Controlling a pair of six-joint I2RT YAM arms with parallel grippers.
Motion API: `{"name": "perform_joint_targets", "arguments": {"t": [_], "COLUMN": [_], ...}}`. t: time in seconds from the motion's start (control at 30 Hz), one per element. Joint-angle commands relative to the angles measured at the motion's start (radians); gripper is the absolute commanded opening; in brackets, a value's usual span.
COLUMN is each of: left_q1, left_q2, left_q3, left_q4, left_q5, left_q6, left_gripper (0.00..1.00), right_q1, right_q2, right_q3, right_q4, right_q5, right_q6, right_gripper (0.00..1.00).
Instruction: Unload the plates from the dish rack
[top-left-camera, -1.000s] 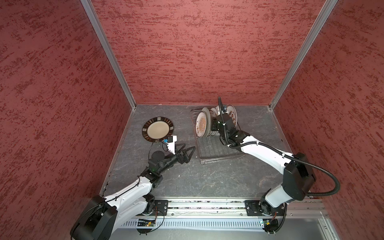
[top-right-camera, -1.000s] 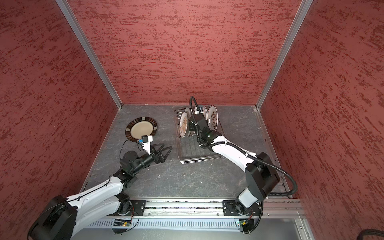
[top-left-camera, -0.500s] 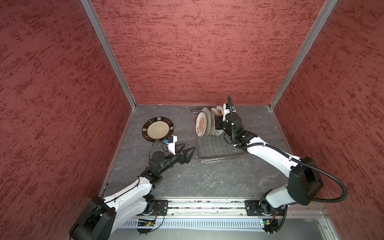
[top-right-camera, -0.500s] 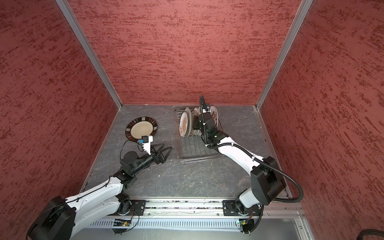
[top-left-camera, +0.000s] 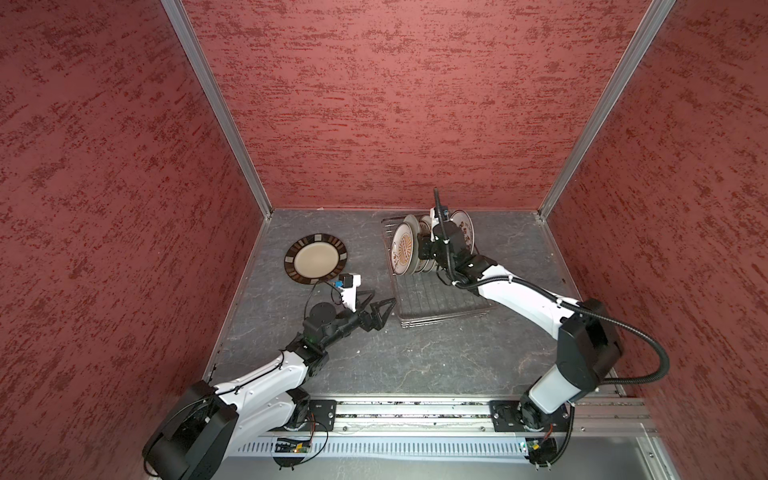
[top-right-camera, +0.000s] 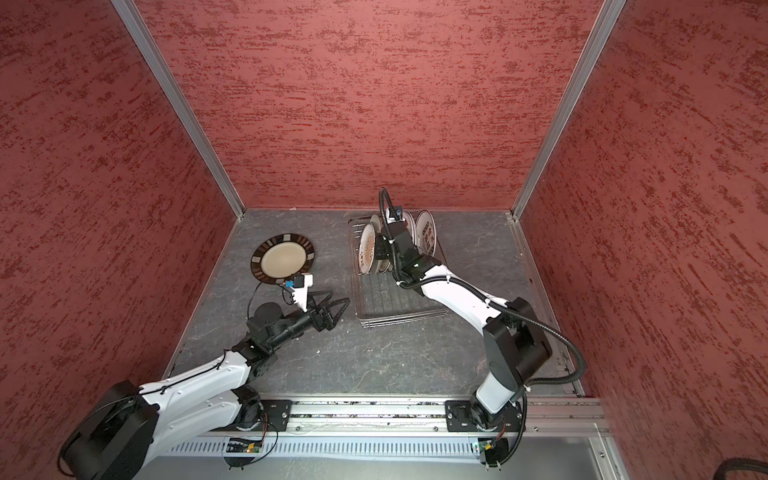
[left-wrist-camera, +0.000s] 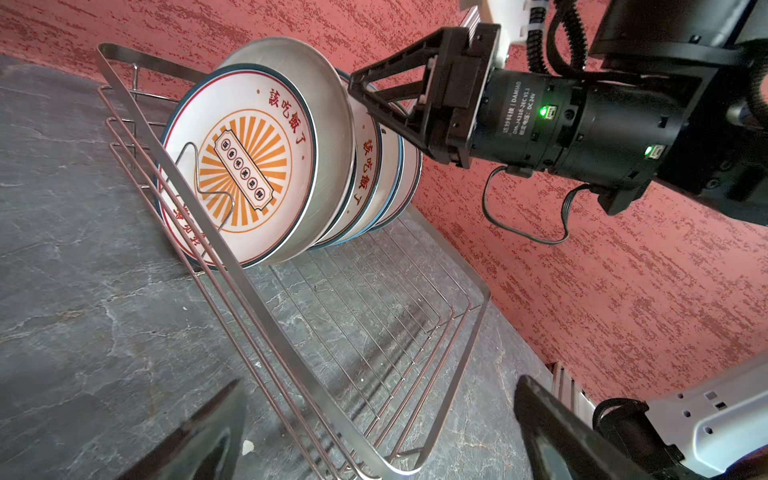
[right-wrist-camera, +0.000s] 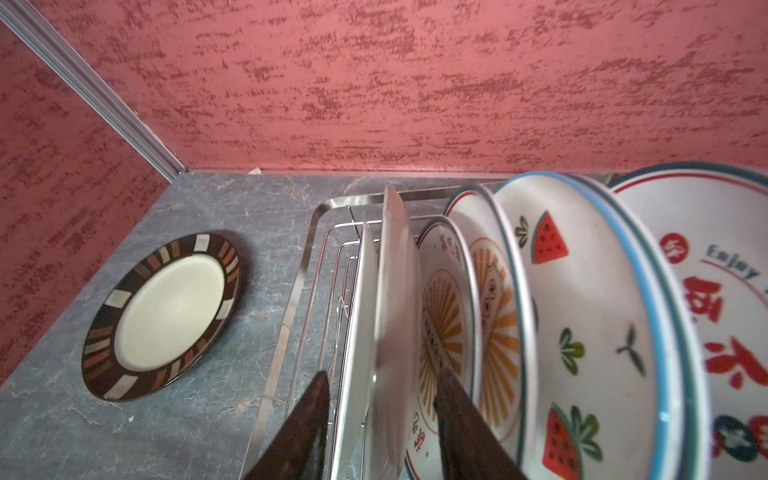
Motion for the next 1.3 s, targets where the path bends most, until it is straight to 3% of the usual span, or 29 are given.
{"name": "perform_joint_targets", "arguments": {"t": [0.0,0.27,0.47,0.97,1.27], "left_q1": [-0.008,-0.011,-0.010,-0.007,-0.006], "left_q2": [0.003,-0.002,-0.001,-0.064,-0.053], "left_q3": [0.025,0.025,0.021,0.009,0.012], "left_q4": [0.007,0.000,0.002,-0.053,-0.054], "left_q5": [-0.006,-0.019,-0.033,-0.121,-0.140], "left_q6": [0.026,0.022,0.018,0.019,0.018], "left_gripper": [0.99,0.99,0.99,0.99,0.99], "right_q1": [0.004,0.004,0.008,0.029,0.059], "right_q2": [0.040,0.125,0.182,0.285,0.304], "right_q3": [0.058,0.113,0.164,0.367,0.548], "right_q4": [-0.056,-0.073,-0.116,-0.246,-0.349], "right_q5": [0.087,0.122,0.200,0.379,0.583], "right_q6": [-0.004,0.005,0.039,0.022,-0.098], "right_gripper": [0.40,0.32,0.38,0.08,0.04]}}
